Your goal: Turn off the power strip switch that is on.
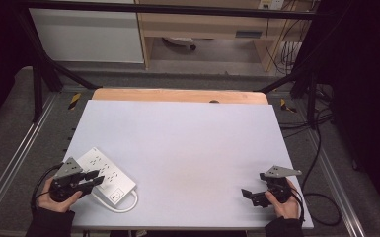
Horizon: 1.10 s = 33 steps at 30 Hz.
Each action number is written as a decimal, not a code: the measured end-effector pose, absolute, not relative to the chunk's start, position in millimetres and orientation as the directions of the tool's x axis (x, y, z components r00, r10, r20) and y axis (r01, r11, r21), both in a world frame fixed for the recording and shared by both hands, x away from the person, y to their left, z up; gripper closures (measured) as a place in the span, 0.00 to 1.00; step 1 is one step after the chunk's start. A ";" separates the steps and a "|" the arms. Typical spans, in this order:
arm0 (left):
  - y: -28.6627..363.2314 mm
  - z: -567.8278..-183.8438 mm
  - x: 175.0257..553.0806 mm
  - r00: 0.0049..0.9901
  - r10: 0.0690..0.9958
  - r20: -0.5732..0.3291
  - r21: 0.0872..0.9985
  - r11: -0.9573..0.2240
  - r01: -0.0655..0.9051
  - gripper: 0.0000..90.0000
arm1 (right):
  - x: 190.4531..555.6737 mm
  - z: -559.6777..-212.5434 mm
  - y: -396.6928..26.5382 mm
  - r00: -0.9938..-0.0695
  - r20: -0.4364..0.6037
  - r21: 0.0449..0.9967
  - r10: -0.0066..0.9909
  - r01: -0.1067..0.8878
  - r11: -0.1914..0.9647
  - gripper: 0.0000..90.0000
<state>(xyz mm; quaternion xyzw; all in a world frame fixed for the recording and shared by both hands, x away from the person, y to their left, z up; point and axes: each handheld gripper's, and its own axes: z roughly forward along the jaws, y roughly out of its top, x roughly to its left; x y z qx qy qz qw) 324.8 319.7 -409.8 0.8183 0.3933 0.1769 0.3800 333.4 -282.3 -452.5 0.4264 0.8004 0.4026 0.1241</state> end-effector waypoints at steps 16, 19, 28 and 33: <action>319.0 -415.4 321.7 0.625 0.780 -0.017 0.749 -0.405 0.525 0.91 | 333.5 -452.8 -281.7 -0.606 0.144 0.751 0.782 0.581 0.313 0.01; 318.9 -416.4 321.4 0.622 0.783 -0.016 0.747 -0.405 0.528 0.93 | 333.5 -452.6 -282.1 -0.606 0.144 0.751 0.782 0.582 0.312 0.01; 320.7 -417.8 319.2 0.626 0.780 -0.021 0.745 -0.405 0.530 1.00 | 333.6 -452.6 -282.2 -0.607 0.143 0.752 0.781 0.580 0.313 0.01; 321.9 -418.0 318.2 0.624 0.781 -0.024 0.746 -0.402 0.531 1.00 | 333.5 -452.7 -281.9 -0.607 0.145 0.751 0.782 0.582 0.313 0.01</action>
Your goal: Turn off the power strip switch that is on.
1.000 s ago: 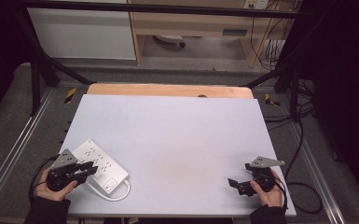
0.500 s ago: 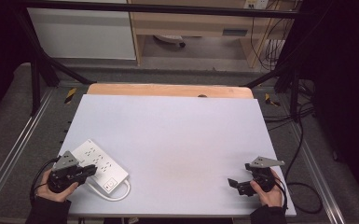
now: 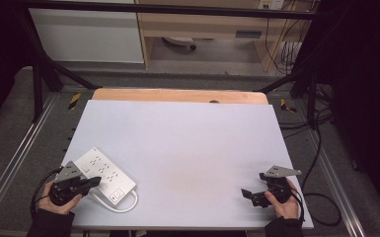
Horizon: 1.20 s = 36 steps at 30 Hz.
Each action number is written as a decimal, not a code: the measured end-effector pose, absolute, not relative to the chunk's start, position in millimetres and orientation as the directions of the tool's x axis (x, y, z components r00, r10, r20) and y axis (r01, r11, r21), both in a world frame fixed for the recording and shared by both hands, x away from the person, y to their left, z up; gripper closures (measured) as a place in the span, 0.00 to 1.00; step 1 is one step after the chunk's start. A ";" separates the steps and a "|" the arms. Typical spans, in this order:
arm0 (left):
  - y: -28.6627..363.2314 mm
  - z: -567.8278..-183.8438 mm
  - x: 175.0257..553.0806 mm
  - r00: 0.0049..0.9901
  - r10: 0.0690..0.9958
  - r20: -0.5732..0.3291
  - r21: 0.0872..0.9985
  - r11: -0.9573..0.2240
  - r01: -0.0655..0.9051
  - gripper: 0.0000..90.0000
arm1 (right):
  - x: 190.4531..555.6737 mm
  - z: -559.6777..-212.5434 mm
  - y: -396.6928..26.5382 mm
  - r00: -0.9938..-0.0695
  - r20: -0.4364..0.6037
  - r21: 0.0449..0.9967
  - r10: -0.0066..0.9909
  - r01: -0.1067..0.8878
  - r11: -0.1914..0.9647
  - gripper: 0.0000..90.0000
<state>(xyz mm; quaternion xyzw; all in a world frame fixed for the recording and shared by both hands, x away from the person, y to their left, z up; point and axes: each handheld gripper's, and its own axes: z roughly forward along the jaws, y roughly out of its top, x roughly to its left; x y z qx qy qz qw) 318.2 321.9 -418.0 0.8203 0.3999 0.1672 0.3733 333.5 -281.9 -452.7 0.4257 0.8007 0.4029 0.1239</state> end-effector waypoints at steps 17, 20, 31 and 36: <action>320.2 -424.0 321.1 0.624 0.781 -0.025 0.734 -0.409 0.541 1.00 | 333.5 -452.7 -281.6 -0.607 0.146 0.750 0.781 0.583 0.312 0.01; 320.3 -424.1 321.2 0.624 0.781 -0.025 0.735 -0.409 0.541 1.00 | 333.6 -452.7 -281.8 -0.609 0.145 0.750 0.780 0.582 0.315 0.01; 320.3 -425.1 321.6 0.626 0.779 -0.021 0.734 -0.414 0.539 1.00 | 333.7 -452.8 -281.7 -0.610 0.144 0.750 0.779 0.581 0.316 0.01; 320.7 -425.4 321.6 0.629 0.777 -0.021 0.735 -0.415 0.536 1.00 | 333.6 -452.7 -281.8 -0.609 0.144 0.750 0.780 0.582 0.315 0.01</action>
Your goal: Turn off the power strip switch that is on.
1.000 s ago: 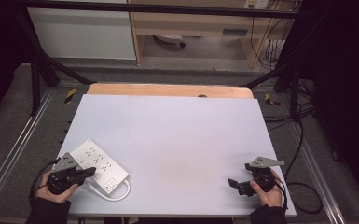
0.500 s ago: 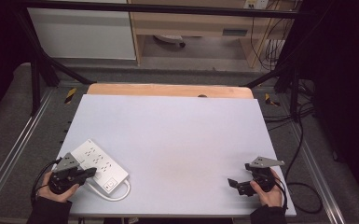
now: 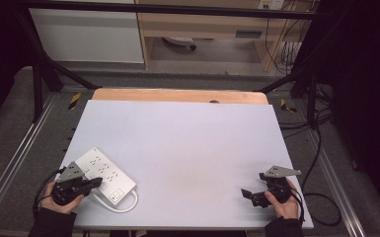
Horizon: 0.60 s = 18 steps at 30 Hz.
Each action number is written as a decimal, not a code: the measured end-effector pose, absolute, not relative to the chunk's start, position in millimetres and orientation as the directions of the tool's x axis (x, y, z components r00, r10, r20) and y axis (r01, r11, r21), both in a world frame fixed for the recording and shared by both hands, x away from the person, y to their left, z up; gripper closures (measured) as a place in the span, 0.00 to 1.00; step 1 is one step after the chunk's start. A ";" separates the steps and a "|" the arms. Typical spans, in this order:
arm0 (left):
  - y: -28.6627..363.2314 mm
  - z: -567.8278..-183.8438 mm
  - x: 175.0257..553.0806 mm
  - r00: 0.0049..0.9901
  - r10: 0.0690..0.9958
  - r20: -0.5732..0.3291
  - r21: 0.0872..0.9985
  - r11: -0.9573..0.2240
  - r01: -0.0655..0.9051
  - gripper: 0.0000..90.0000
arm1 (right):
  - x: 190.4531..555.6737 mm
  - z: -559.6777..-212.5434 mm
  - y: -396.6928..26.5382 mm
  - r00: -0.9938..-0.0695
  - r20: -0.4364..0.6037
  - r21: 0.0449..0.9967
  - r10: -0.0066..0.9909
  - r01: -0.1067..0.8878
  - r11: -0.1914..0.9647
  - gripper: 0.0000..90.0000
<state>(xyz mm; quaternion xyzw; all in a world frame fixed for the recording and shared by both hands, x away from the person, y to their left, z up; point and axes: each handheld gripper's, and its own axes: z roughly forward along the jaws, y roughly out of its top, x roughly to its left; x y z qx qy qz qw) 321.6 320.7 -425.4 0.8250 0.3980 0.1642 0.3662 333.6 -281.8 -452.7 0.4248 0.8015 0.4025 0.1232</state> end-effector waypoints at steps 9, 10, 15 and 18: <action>319.6 -425.6 321.3 0.632 0.775 -0.009 0.735 -0.424 0.530 1.00 | 333.6 -452.6 -281.8 -0.610 0.143 0.751 0.779 0.580 0.317 0.01; 319.7 -425.6 321.4 0.632 0.775 -0.010 0.735 -0.423 0.531 1.00 | 333.6 -452.7 -281.6 -0.610 0.143 0.749 0.780 0.582 0.317 0.01; 319.7 -425.7 321.4 0.633 0.774 -0.009 0.735 -0.424 0.529 1.00 | 333.5 -452.6 -281.7 -0.610 0.144 0.750 0.779 0.581 0.316 0.01; 319.9 -425.8 321.4 0.634 0.773 -0.010 0.736 -0.424 0.528 1.00 | 333.5 -452.6 -281.7 -0.610 0.144 0.750 0.779 0.581 0.316 0.01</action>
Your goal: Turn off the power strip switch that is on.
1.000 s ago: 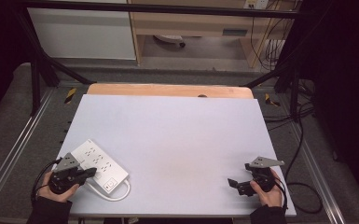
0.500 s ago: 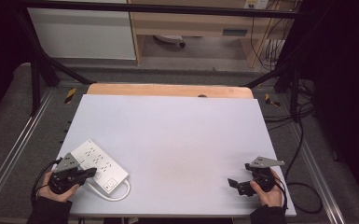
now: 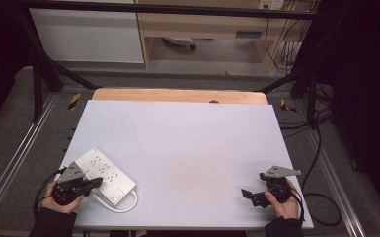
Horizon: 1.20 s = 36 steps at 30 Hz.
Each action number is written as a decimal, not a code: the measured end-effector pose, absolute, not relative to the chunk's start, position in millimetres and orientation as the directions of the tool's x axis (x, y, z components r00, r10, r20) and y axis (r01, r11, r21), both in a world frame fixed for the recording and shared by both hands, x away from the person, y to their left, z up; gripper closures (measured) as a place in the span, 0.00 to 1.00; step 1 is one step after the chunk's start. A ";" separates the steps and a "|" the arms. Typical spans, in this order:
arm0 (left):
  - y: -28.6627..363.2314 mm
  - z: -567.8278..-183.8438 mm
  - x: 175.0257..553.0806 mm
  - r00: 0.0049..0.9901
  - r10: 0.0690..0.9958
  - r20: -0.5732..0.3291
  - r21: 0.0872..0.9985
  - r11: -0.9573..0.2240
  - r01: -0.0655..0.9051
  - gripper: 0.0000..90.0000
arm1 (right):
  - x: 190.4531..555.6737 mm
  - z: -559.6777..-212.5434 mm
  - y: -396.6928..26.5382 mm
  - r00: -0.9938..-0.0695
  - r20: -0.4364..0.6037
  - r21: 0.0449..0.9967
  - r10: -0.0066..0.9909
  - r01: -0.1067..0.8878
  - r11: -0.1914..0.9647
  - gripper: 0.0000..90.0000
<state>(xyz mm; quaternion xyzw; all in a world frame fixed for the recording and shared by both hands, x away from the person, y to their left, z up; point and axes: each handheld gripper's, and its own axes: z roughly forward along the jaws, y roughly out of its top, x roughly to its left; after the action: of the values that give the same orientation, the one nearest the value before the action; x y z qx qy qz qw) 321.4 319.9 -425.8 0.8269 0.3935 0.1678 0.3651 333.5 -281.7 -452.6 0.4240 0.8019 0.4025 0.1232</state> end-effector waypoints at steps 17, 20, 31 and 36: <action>319.3 -426.3 321.1 0.633 0.774 0.001 0.739 -0.427 0.521 1.00 | 333.4 -452.5 -281.4 -0.611 0.143 0.750 0.778 0.580 0.317 0.01; 319.7 -426.5 321.2 0.632 0.775 -0.005 0.740 -0.422 0.523 1.00 | 333.4 -452.7 -281.7 -0.608 0.146 0.751 0.780 0.582 0.313 0.01; 321.3 -428.9 322.2 0.618 0.786 -0.002 0.740 -0.415 0.529 1.00 | 333.2 -452.4 -281.8 -0.609 0.142 0.752 0.780 0.579 0.315 0.01; 321.8 -429.4 321.9 0.622 0.783 -0.001 0.744 -0.415 0.524 1.00 | 333.5 -452.7 -281.7 -0.610 0.141 0.752 0.780 0.578 0.316 0.01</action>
<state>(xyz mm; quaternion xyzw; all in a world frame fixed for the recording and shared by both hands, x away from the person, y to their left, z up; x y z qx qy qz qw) 321.9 321.8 -429.4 0.8223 0.3976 0.1766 0.3670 333.5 -281.7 -452.7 0.4236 0.8015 0.4032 0.1252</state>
